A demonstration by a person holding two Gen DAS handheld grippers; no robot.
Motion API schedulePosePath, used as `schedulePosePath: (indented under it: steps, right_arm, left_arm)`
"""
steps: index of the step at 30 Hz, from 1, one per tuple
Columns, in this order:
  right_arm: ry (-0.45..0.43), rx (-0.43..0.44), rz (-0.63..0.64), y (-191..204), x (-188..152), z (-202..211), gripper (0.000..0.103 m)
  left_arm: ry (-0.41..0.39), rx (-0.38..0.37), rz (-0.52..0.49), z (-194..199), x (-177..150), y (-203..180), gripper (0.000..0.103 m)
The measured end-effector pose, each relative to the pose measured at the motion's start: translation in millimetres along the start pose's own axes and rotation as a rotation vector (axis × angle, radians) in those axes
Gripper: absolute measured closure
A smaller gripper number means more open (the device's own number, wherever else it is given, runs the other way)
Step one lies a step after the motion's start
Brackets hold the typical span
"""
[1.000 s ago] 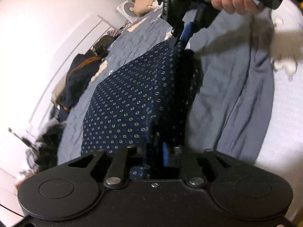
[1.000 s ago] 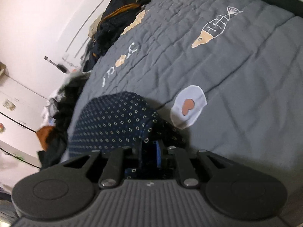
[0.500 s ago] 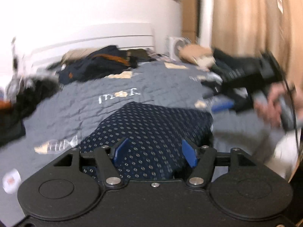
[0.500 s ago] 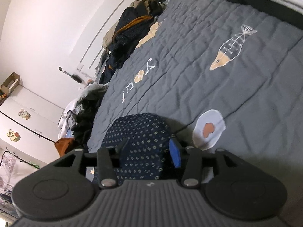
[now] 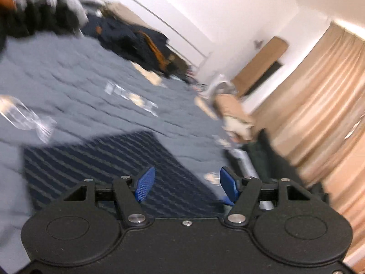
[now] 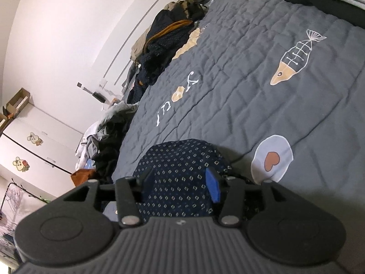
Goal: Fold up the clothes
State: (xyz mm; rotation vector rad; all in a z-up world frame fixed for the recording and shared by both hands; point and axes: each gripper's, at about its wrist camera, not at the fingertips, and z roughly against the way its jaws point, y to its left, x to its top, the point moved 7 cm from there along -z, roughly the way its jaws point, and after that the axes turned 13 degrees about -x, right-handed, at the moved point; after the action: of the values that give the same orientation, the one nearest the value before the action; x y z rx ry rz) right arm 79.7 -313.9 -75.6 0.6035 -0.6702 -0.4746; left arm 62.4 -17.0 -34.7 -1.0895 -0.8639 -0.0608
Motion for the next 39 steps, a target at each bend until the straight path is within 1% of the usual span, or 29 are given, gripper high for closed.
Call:
schedulePosePath:
  steps: [2,4,6,7,10,12,17,19,22,25,27,30,33,36,39]
  right_arm:
    - [-0.013,0.002,-0.007,-2,3,1,0.054]
    - [-0.026,0.005,-0.015,-3,6,2,0.054]
    - [-0.036,0.017,-0.023,-3,9,4,0.054]
    - [-0.040,0.027,-0.025,-2,10,4,0.054]
    - [-0.044,0.068,-0.011,7,10,6,0.054]
    - [-0.030,0.093,0.002,13,7,5,0.054]
    - [0.011,0.147,0.048,29,-6,-1,0.054]
    - [0.040,0.171,0.060,36,-13,-5,0.054]
    - [0.071,0.180,0.088,41,-23,-13,0.054]
    - [0.101,0.146,0.110,39,-33,-23,0.054]
    - [0.108,0.102,0.116,33,-36,-29,0.054]
    - [0.097,0.041,0.072,17,-35,-37,0.054]
    - [0.083,0.015,0.017,3,-29,-41,0.054]
    - [0.063,-0.022,0.018,-2,-26,-44,0.054]
    - [0.069,-0.027,0.015,-6,-27,-48,0.054]
  left_arm:
    - [0.041,-0.023,0.047,-11,-11,8,0.040]
    - [0.059,0.003,0.065,-16,-19,18,0.040]
    - [0.076,0.004,0.068,-19,-23,24,0.040]
    - [0.089,-0.007,0.081,-20,-26,25,0.040]
    - [0.131,-0.071,0.117,-20,-35,22,0.040]
    - [0.182,-0.110,0.120,-21,-45,17,0.040]
    - [0.283,-0.129,0.115,-22,-68,22,0.041]
    - [0.289,-0.126,0.113,-18,-70,26,0.041]
    - [0.299,-0.131,0.141,-15,-71,33,0.041]
    - [0.314,-0.131,0.128,-11,-71,34,0.041]
    - [0.327,-0.128,0.122,-9,-73,37,0.040]
    - [0.333,-0.128,0.135,-7,-76,42,0.040]
    - [0.338,-0.126,0.125,-6,-75,42,0.040]
    - [0.338,-0.125,0.134,0,-76,45,0.040]
    - [0.341,-0.123,0.135,5,-77,46,0.040]
